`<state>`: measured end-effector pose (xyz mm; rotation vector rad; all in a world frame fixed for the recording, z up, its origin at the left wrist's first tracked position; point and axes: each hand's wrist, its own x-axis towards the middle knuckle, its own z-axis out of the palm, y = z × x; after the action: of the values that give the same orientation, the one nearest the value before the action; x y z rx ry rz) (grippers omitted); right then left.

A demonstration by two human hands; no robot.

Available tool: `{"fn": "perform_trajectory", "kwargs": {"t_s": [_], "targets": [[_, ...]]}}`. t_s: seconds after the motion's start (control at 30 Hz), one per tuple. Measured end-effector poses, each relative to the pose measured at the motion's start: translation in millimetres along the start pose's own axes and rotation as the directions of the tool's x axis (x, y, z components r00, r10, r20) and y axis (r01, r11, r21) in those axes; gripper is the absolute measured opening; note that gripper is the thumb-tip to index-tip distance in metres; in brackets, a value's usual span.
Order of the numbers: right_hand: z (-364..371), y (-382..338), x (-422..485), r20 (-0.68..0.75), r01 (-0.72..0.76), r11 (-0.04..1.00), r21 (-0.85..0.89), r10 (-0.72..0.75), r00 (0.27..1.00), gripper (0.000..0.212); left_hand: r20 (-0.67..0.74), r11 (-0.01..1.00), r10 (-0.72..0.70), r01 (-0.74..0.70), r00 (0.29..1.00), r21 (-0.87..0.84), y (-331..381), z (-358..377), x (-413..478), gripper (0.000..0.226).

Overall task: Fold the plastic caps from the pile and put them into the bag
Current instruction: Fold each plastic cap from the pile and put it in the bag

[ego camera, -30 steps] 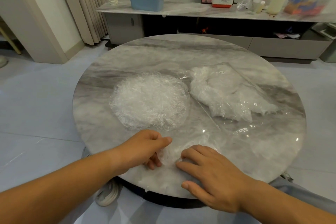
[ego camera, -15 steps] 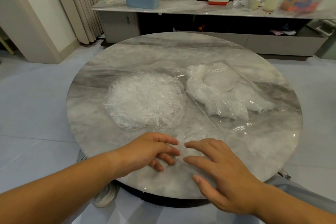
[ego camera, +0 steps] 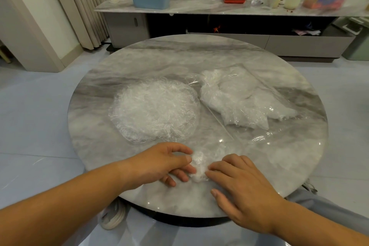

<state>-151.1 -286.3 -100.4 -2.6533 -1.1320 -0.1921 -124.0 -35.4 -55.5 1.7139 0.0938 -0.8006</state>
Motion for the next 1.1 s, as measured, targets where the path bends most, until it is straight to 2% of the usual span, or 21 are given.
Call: {"fn": "perform_trajectory", "kwargs": {"t_s": [0.1,0.23,0.33,0.53,0.63,0.73,0.9,0.97,1.03,1.1], "targets": [[-1,-1,1,0.011,-0.011,1.000,0.017,0.011,1.000,0.028,-0.068,0.995,0.035,-0.028,0.997,0.092,1,0,6,0.028],[-2,-1,0,0.069,-0.007,0.995,0.096,0.000,0.998,0.029,-0.299,0.905,0.193,-0.051,0.935,0.422,7,0,23,0.030],[-5,2,-1,0.102,0.020,0.990,0.140,-0.034,0.994,0.032,-0.286,0.857,0.168,0.004,0.943,0.516,16,5,31,0.035],[-12,11,-4,0.162,0.053,0.981,0.184,-0.084,0.983,0.038,-0.246,0.918,0.011,0.087,0.969,0.386,24,15,41,0.034],[-16,12,-5,0.158,-0.044,0.936,0.350,-0.013,0.987,0.042,-0.251,0.959,-0.016,0.086,0.968,0.270,22,16,39,0.032],[-21,11,0,0.152,-0.240,0.796,0.556,0.186,0.971,0.045,-0.221,0.989,-0.035,0.065,0.975,0.130,21,16,33,0.032],[-29,2,20,0.215,-0.458,0.493,0.739,0.472,0.855,0.020,-0.196,0.999,0.033,-0.024,0.980,0.046,11,10,25,0.022],[-30,1,28,0.257,-0.490,0.338,0.804,0.545,0.798,0.019,-0.202,0.998,0.061,-0.057,0.977,0.030,9,7,23,0.020],[-29,2,36,0.323,-0.471,0.117,0.874,0.583,0.745,0.022,-0.186,0.996,0.088,-0.085,0.979,0.019,8,6,21,0.022],[-29,2,43,0.386,-0.426,-0.072,0.902,0.577,0.720,0.035,-0.141,0.994,0.106,-0.104,0.984,0.023,9,5,17,0.024]]}}
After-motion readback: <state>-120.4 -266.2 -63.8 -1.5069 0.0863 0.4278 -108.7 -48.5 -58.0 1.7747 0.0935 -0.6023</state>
